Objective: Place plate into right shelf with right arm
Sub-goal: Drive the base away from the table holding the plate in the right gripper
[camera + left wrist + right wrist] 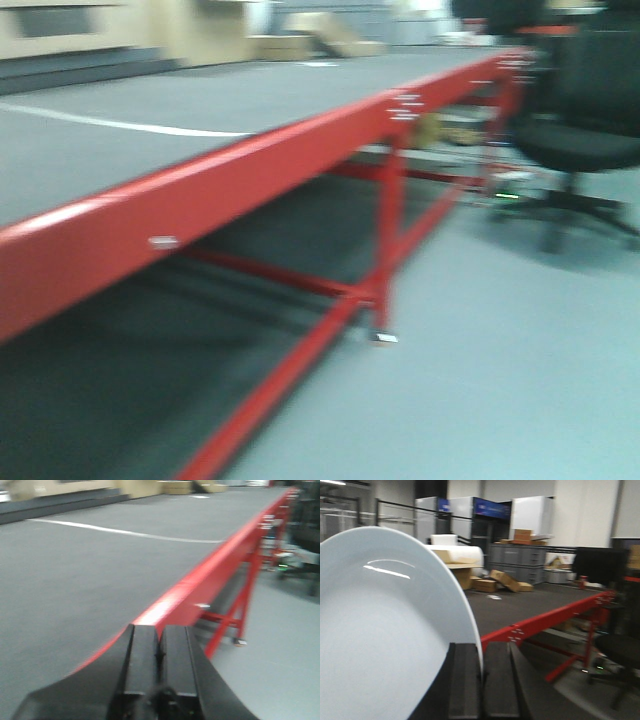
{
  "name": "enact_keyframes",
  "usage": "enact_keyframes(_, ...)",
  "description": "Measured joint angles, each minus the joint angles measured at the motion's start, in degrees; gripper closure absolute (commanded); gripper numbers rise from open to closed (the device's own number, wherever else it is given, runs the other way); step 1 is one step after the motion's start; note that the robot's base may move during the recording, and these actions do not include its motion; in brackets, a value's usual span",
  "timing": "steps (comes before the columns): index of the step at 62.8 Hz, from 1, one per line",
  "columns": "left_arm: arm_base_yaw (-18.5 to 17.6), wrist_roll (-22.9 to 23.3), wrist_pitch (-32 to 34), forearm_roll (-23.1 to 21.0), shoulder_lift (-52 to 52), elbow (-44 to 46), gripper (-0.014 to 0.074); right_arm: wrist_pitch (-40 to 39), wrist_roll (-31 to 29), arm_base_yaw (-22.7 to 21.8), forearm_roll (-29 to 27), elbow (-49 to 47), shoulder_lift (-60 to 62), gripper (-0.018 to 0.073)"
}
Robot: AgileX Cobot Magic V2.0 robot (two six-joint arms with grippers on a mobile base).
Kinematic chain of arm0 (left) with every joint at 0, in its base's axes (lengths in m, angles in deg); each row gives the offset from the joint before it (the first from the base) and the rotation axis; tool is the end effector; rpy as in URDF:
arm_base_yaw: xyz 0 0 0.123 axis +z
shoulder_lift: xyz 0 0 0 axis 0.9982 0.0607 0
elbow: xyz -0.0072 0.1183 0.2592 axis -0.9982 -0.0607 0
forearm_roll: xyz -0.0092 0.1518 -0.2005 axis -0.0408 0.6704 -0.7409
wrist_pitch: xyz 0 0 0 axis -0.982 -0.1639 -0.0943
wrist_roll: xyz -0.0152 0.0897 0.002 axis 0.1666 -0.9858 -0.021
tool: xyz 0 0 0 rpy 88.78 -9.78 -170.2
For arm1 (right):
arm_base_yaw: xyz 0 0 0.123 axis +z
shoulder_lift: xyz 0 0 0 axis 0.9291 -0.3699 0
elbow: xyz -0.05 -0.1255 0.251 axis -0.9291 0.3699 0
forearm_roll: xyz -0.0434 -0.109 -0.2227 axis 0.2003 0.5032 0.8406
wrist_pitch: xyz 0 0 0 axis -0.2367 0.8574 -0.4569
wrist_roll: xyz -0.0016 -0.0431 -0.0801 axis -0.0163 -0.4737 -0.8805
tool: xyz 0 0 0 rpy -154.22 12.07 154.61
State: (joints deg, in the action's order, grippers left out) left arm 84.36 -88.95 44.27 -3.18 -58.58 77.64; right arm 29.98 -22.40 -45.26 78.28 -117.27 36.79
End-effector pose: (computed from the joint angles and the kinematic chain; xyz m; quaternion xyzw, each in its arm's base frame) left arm 0.0564 -0.0037 0.1950 0.0377 0.7117 -0.0014 0.7015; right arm 0.0339 0.0030 0.4128 -0.0817 0.6152 0.1178 0.7752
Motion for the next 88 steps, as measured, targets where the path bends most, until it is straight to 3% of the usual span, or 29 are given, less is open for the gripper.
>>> enact_keyframes(88, 0.0, 0.0, 0.0, 0.0, 0.0, 0.0, 0.0643, -0.1, 0.0, 0.0, 0.1, 0.0, 0.2, 0.0504)
